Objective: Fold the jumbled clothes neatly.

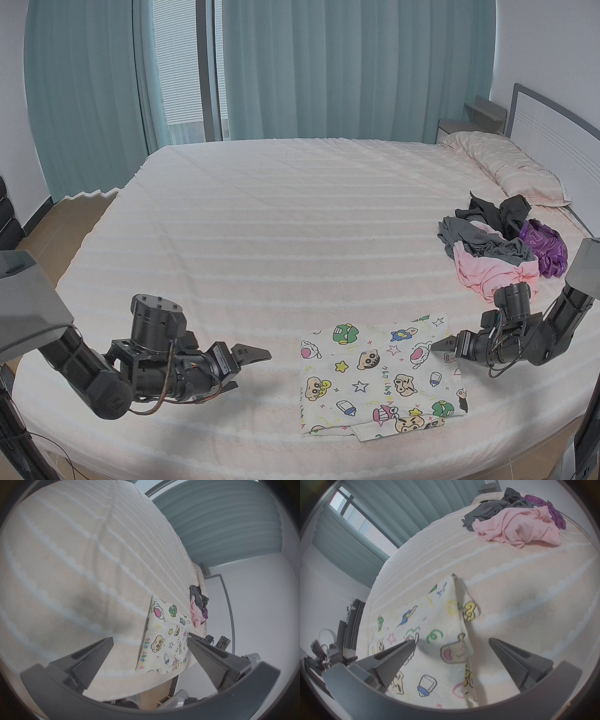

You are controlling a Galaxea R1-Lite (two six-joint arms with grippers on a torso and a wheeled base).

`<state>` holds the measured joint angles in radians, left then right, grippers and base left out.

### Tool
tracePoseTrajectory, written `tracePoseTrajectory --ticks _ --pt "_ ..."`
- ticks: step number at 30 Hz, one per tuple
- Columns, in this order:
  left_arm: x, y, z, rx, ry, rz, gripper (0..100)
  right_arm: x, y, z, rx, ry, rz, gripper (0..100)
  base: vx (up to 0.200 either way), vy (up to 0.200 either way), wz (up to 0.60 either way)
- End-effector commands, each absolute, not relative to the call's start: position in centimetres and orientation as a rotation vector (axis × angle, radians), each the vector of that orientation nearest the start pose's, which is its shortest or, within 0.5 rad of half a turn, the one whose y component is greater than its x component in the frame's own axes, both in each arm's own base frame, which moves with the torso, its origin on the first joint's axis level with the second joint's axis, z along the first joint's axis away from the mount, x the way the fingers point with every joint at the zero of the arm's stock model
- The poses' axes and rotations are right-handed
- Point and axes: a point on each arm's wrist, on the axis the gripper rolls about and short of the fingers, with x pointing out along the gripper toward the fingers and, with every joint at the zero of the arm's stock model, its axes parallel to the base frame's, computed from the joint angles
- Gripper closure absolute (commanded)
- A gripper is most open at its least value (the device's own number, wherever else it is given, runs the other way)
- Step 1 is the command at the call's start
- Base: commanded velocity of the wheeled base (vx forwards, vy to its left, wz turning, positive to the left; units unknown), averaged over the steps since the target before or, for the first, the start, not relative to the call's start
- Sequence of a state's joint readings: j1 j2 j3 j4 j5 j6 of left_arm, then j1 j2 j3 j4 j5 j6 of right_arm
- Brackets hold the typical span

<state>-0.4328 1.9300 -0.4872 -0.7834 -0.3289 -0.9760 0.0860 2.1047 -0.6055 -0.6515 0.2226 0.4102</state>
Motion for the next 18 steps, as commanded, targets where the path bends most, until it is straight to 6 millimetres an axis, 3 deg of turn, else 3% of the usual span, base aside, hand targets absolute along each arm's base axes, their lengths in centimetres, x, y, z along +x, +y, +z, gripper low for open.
tracePoseTrajectory --ticks 1,10,11,18 --pt "28.5 -16.5 2.3 -0.761 1.000 -0.399 0 28.2 3.7 -1.4 0.424 0.947 0.171 0 0.000 0.000 0.00" --pt "29.4 -18.9 0.5 -0.649 0.995 -0.469 0 28.7 4.1 -2.2 0.460 0.916 0.241 0 0.000 0.000 0.00" --pt "29.9 -20.1 -0.2 -0.611 0.988 -0.496 0 28.6 4.5 -2.1 0.488 0.928 0.290 0 0.000 0.000 0.00" --pt "30.6 -21.8 -0.2 -0.601 0.970 -0.537 0 28.7 5.3 -2.0 0.506 0.935 0.332 0 0.000 0.000 0.00"
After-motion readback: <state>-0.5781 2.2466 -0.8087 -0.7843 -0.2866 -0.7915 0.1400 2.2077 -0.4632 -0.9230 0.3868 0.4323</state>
